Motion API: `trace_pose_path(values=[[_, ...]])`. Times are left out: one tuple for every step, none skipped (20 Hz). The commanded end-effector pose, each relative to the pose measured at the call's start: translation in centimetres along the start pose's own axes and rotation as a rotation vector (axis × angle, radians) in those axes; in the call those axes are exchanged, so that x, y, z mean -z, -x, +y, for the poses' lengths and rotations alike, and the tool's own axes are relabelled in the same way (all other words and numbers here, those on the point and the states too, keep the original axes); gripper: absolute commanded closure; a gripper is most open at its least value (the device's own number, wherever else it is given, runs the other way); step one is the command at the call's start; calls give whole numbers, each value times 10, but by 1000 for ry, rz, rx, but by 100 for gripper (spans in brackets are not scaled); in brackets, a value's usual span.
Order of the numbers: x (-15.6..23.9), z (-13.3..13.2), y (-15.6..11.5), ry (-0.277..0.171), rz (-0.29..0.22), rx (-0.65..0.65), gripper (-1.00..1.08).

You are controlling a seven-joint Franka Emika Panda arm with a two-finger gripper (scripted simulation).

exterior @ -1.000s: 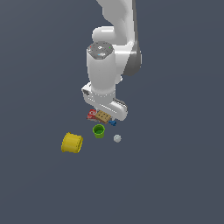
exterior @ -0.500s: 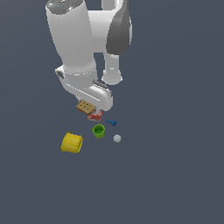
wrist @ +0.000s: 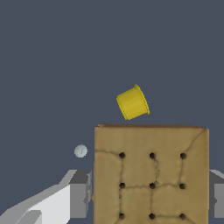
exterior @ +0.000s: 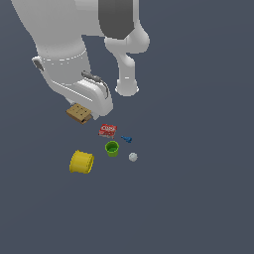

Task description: Pick up a designated object from a clutter of objects.

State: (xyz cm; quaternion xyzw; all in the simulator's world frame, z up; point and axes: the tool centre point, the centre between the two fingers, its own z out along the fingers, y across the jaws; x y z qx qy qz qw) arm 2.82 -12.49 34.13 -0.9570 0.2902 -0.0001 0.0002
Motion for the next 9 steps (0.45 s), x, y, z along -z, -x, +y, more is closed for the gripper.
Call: trace_pose_path(values=[[9,3,-6,0,0,1,108],[11,3,-7,0,0,1,108],[13,4,-9,0,0,1,108],[15,4,-10,0,0,1,108],[16,5,-11,1,0,1,108],[17,5,-12,1,0,1,108],[18,5,-12,1,0,1,108],[18,5,-12,1,0,1,108],[19,5,-12,1,0,1,108]])
